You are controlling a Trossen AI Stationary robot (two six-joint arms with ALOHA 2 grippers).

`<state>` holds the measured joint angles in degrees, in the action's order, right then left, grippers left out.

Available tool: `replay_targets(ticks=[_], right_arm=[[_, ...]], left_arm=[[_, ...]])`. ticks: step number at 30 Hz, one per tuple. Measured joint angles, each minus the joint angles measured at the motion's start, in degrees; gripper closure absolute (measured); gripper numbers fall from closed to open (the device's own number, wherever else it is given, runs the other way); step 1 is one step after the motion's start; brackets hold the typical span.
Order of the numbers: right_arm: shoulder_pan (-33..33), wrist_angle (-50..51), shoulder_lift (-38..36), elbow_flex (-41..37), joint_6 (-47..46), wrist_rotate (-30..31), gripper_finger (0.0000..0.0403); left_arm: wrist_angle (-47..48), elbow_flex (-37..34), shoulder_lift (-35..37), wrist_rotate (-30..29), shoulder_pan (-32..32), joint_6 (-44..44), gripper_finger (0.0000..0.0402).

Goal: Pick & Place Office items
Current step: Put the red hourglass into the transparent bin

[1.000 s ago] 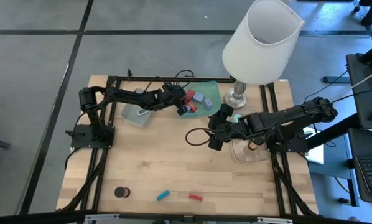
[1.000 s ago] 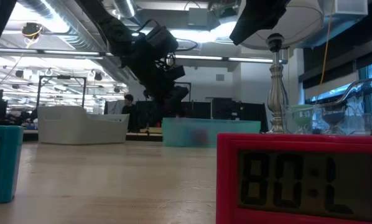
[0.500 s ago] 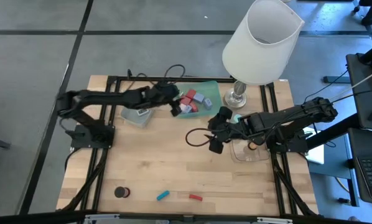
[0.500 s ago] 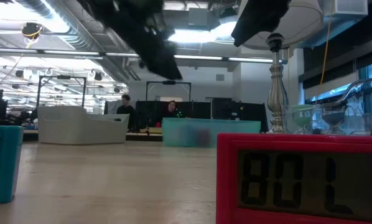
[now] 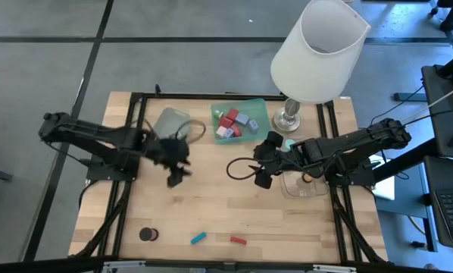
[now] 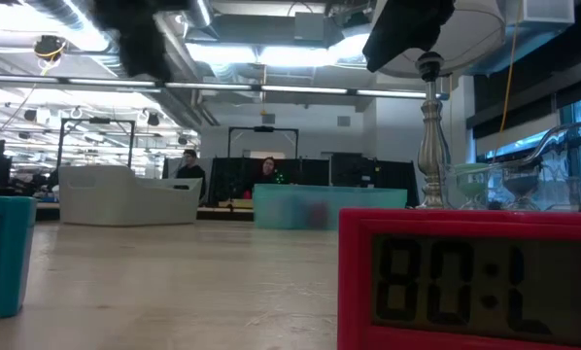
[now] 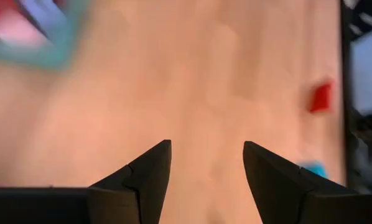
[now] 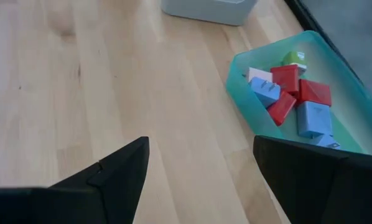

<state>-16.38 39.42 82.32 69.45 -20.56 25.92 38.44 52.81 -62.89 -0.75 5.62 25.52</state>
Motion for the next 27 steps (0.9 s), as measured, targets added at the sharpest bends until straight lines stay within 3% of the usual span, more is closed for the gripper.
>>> replay_targets(ticks=[7, 18, 27], right_arm=[[-0.02, -0.09, 0.01, -0.02, 0.0, 0.62, 0.0112], [-0.02, -0.89, 0.01, -0.02, 0.0, 0.18, 0.0112], [0.05, -1.53, -0.01, -0.02, 0.22, 0.19, 0.0111]], left_arm=[[0.33, -1.77, -0.81, 0.1, 14.83, 11.05, 0.0176], [-1.78, -1.77, -1.18, 2.38, 26.29, 33.09, 0.0116], [-6.9, -0.89, -1.2, 0.83, 36.72, 44.35, 0.0102]])
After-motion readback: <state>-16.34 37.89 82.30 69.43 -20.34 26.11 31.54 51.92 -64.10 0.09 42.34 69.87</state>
